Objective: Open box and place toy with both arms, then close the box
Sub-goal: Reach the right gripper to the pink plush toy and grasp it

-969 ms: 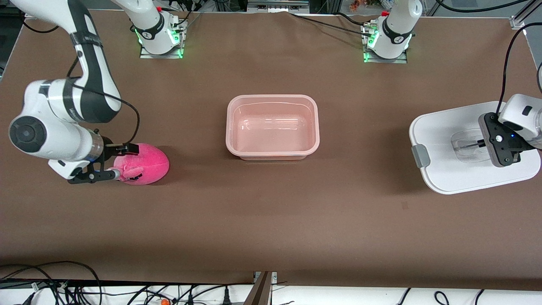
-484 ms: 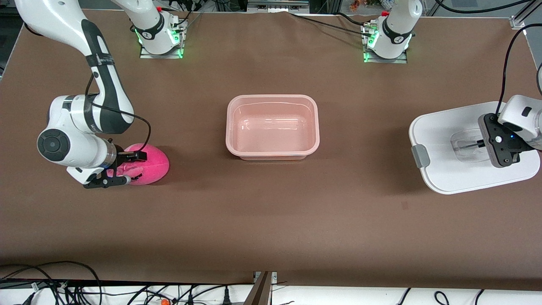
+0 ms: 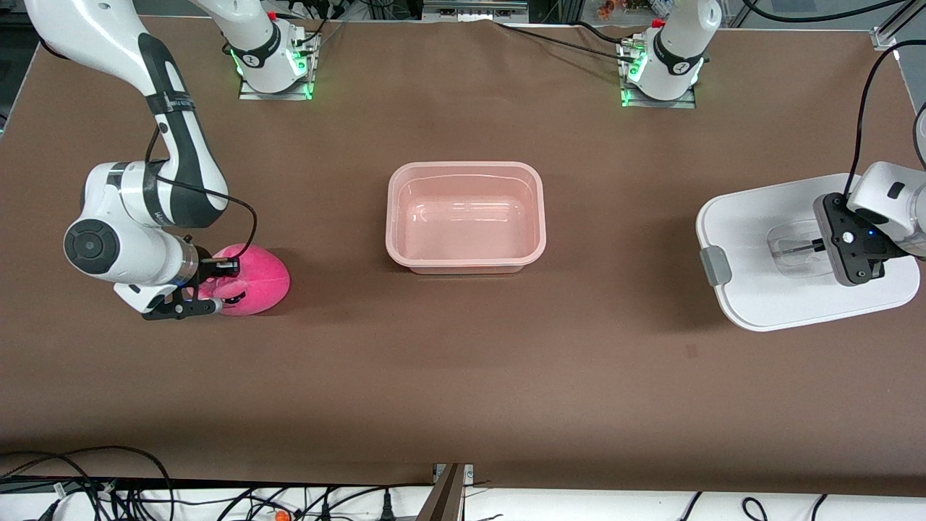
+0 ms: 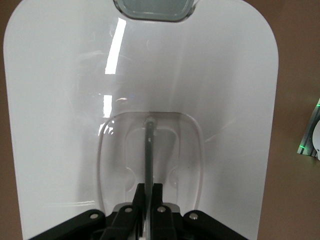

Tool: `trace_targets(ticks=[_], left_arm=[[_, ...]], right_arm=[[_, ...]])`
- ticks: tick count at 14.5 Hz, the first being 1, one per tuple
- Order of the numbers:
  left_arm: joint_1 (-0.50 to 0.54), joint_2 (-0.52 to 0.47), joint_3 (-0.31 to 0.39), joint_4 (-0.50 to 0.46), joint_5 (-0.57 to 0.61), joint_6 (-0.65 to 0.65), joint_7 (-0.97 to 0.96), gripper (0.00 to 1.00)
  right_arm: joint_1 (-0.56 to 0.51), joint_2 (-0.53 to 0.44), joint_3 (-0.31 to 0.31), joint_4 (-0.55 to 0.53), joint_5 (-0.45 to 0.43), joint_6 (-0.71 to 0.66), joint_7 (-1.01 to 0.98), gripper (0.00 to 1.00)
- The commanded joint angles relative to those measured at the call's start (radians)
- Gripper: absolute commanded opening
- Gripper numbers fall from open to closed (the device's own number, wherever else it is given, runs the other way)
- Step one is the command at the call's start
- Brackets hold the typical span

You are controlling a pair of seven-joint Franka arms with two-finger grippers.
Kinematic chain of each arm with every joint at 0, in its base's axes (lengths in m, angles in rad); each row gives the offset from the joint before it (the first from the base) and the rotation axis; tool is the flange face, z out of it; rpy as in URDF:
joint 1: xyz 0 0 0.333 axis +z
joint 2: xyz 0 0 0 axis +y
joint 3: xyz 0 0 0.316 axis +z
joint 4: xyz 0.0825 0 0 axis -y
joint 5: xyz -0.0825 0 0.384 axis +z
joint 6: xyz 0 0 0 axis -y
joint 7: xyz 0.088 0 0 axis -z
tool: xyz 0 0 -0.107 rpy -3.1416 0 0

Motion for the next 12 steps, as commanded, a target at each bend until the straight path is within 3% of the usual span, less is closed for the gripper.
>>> trace_targets(ticks=[1, 5, 12], left_arm=[[-0.004, 0.011, -0.005, 0.036, 0.019, -0.026, -0.011, 0.00], [-0.001, 0.009, -0.004, 0.036, 0.023, -0.024, -0.009, 0.00], [-0.004, 0.011, -0.002, 0.036, 0.025, -0.026, -0.006, 0.00]], right_arm=[[-0.006, -0.018, 0.007, 0.023, 0.006, -0.016, -0.050, 0.00], [0.009, -0.018, 0.025, 0.158, 0.012, -0.169, -0.095, 0.00], [0.090, -0.017, 0.175, 0.374, -0.004, -0.449, -0.262, 0.00]])
